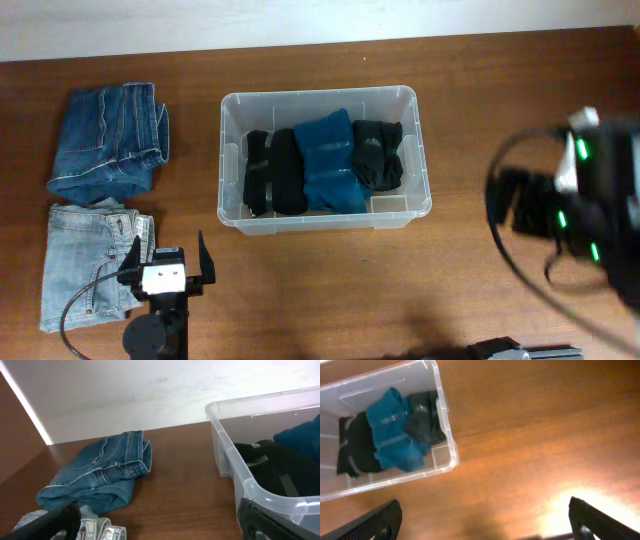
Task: Pack container
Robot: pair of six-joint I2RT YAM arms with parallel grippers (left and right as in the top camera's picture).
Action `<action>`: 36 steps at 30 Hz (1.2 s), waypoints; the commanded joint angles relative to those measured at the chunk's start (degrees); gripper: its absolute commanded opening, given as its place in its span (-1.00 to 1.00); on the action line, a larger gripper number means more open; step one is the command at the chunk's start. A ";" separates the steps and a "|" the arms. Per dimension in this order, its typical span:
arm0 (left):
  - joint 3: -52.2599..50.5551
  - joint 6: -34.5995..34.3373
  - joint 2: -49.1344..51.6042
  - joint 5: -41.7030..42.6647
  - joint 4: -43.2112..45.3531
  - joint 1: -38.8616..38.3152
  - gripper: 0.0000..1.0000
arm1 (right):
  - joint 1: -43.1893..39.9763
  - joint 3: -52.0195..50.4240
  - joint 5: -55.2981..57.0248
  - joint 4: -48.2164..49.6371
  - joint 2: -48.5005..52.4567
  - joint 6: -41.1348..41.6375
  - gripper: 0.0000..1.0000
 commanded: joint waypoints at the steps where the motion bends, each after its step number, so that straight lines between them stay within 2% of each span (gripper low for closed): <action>1: -0.33 0.09 -0.39 -0.22 -0.02 -0.33 1.00 | -1.66 -7.61 2.03 2.01 -5.40 -0.35 0.97; 5: -0.33 0.09 -0.39 -0.22 -0.04 -0.33 1.00 | -6.82 -13.35 2.03 6.10 -8.83 -0.42 0.97; 9: -0.33 0.09 -0.39 -0.22 -0.02 -0.33 1.00 | -13.88 -16.48 1.90 9.27 -7.32 -2.27 0.97; 14: -0.33 0.09 -0.39 -0.22 -0.02 -0.33 1.00 | -22.40 -17.92 1.07 12.20 -0.50 -4.26 0.97; 17: -0.33 0.09 -0.39 -0.22 -0.02 -0.33 1.00 | -27.91 -17.92 -4.46 14.14 6.08 -4.22 0.97; 21: -0.33 0.09 -0.39 -0.22 -0.04 -0.33 1.00 | -32.72 -17.92 -6.49 14.84 13.11 -3.10 0.97; 27: -0.33 0.09 -0.39 -0.22 -0.02 -0.33 1.00 | -36.92 -17.92 -6.60 14.91 20.61 -3.08 0.97; 36: -0.33 0.09 -0.39 -0.22 -0.02 -0.33 1.00 | -37.57 -17.94 -6.45 15.34 23.52 -2.97 0.97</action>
